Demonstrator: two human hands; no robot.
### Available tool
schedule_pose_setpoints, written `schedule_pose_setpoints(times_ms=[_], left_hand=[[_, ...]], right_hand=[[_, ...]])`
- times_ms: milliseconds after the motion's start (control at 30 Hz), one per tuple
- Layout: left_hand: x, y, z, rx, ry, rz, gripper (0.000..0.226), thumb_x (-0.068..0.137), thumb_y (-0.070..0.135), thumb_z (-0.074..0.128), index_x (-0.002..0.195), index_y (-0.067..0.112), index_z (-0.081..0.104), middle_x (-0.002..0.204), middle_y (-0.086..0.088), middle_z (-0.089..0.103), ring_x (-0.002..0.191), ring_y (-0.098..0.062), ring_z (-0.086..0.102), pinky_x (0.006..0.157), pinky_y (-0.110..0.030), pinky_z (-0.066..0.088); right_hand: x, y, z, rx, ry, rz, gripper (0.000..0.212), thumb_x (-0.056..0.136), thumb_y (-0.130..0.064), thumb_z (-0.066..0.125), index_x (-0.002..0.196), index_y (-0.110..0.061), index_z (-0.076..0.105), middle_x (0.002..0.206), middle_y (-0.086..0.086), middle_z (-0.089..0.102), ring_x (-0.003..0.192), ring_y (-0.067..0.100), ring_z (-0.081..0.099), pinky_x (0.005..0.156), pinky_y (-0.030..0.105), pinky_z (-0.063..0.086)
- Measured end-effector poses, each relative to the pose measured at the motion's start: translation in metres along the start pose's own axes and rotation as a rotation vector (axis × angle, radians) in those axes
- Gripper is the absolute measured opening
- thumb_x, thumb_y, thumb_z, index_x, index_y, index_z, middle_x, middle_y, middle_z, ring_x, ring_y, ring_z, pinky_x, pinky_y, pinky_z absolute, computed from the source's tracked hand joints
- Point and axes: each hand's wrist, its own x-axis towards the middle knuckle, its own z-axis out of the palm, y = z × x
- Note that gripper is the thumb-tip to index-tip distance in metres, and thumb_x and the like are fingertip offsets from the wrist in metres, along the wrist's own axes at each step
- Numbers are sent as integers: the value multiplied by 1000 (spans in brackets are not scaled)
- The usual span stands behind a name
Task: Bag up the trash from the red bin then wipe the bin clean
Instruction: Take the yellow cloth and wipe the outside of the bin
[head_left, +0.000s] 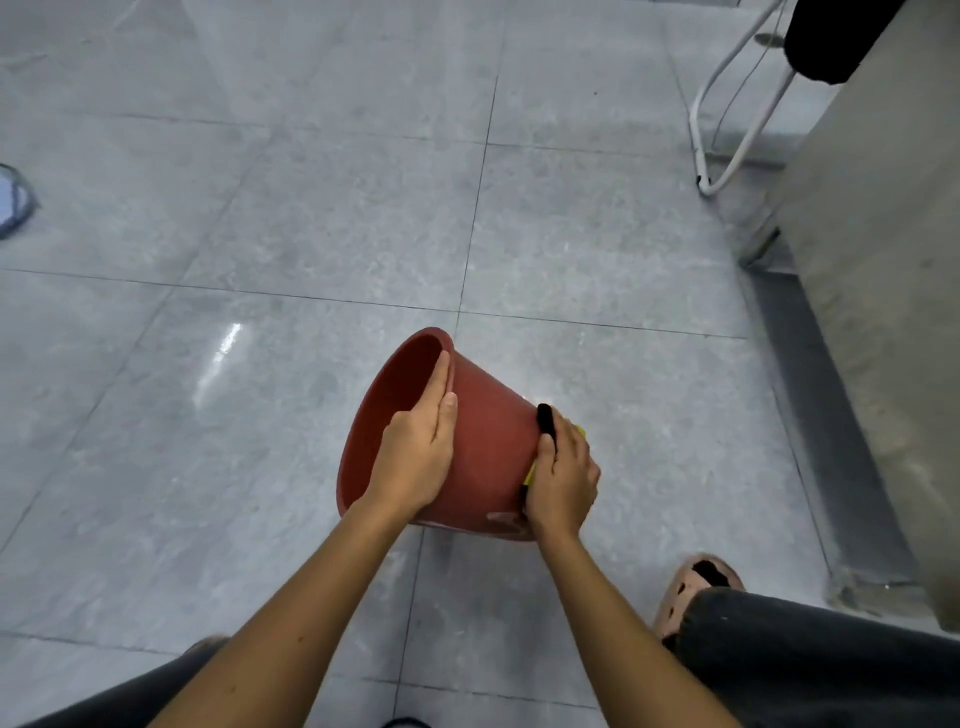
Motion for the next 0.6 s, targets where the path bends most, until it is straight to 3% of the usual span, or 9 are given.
schedule_pose_setpoints(times_ms=[67,100,233,300,367,500,533,600], left_hand=[[4,0,1,0,18,-15,50,100,36,28,149,38,15,42,10,36,38,-4,43,39,-16,33],[6,1,1,8,25,-18,50,101,35,28,149,37,15,42,10,38,39,-3,45,39,-15,34],[6,3,5,28,28,8,50,100,35,29,149,37,16,46,8,50,47,1,54,43,-13,37],[5,3,6,16,28,1,51,99,37,28,148,40,16,45,9,49,47,1,55,44,-13,37],[5,3,5,18,34,-19,50,99,38,27,148,41,15,43,9,44,43,-2,51,42,-15,37],[8,0,4,1,53,-52,49,100,37,28,148,38,18,41,11,32,36,-5,40,37,-18,32],[6,-1,5,15,59,-43,50,100,37,27,149,38,17,41,11,32,36,-5,40,37,-19,32],[5,-4,3,4,90,-41,51,99,39,26,149,41,15,46,8,41,38,-5,43,39,-20,36]], right_hand=[[19,-7,-6,36,-83,177,41,101,-31,31,135,-43,50,145,-12,45,131,23,37,109,35,27],[22,-19,-6,23,-117,130,41,101,-31,30,134,-44,51,145,-12,46,129,23,38,108,35,27],[6,-66,12,-38,-128,-437,44,99,-34,28,140,-40,43,146,-15,44,135,9,36,108,25,23],[1,-61,16,-49,-104,-506,45,99,-36,27,142,-42,40,147,-18,43,138,4,33,107,24,24],[8,-36,13,-41,-33,-389,42,100,-33,30,138,-41,45,144,-17,47,135,7,38,106,27,27],[36,1,-5,-76,-96,156,43,102,-30,27,136,-42,49,145,-8,47,131,25,39,109,36,27],[41,-2,-5,-80,-116,216,43,102,-31,25,136,-41,49,146,-7,46,130,28,38,109,38,28],[39,-26,2,-92,-140,54,43,101,-28,26,135,-39,52,144,-7,48,128,27,41,107,35,28]])
